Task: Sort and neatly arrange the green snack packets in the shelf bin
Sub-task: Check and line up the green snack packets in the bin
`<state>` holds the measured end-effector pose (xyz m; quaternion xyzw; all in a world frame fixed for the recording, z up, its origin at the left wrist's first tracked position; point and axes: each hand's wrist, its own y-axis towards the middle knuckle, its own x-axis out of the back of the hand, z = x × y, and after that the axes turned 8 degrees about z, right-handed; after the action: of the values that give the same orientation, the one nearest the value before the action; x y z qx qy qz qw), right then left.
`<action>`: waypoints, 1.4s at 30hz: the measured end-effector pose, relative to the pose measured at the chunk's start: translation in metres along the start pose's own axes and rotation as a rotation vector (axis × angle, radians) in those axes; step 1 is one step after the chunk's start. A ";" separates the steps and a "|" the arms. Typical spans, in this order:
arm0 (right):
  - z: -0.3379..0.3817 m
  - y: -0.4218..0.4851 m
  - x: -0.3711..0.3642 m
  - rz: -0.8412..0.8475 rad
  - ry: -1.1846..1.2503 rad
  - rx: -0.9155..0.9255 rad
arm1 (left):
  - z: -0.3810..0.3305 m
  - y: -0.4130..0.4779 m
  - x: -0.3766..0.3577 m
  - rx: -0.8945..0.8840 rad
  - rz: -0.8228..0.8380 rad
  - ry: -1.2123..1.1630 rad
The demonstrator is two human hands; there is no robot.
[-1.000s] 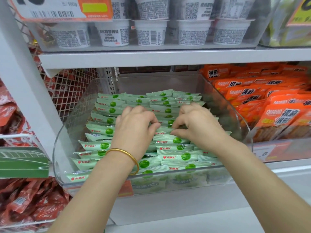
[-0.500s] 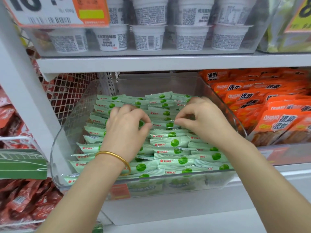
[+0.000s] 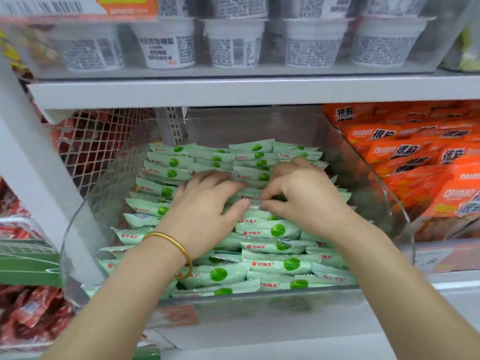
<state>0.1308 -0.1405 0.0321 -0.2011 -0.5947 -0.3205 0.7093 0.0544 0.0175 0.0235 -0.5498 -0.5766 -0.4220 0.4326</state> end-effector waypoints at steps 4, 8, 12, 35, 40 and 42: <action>-0.002 -0.002 -0.004 -0.091 0.126 -0.014 | -0.001 0.000 0.001 0.007 0.000 -0.015; 0.000 -0.003 -0.004 -0.124 0.340 -0.031 | 0.000 -0.001 0.001 0.012 -0.003 -0.022; 0.001 -0.009 0.002 -0.209 0.552 -0.045 | 0.000 -0.004 0.001 0.023 -0.039 -0.115; 0.015 -0.048 0.028 -0.500 1.280 -0.108 | -0.033 -0.037 0.017 -0.303 0.014 -1.086; 0.015 -0.048 0.027 -0.478 1.314 -0.112 | -0.034 -0.037 0.019 -0.299 0.018 -1.087; 0.016 -0.048 0.028 -0.471 1.323 -0.110 | -0.034 -0.036 0.019 -0.299 0.016 -1.084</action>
<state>0.0890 -0.1703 0.0585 0.1345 -0.0489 -0.5502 0.8227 0.0188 -0.0114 0.0510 -0.7476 -0.6463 -0.1528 -0.0049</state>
